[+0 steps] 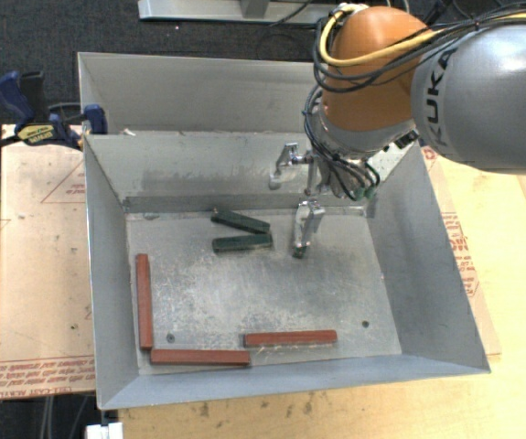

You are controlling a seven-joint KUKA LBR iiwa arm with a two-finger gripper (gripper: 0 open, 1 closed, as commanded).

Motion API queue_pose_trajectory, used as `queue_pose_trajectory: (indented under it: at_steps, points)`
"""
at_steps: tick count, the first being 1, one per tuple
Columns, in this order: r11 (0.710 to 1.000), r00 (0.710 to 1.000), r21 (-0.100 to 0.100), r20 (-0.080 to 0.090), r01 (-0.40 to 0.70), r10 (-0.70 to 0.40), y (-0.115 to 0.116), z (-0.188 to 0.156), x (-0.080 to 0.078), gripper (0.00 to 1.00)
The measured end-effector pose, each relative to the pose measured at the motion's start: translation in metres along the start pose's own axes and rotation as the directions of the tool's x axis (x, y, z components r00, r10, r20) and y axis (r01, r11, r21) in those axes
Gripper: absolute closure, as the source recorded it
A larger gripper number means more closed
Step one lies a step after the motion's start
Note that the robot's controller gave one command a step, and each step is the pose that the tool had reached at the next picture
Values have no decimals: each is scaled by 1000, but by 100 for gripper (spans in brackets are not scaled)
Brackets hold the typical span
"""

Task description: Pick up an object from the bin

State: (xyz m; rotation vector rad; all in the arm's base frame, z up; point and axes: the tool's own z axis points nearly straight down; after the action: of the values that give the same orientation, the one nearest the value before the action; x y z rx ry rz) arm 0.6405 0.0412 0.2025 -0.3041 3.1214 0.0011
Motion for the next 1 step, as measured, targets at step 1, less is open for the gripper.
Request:
queue_pose_trajectory:
  at_steps: [1]
  points:
    - [1000, 1000, 0, -1, 0, 0, 0, 1, 0, 0]
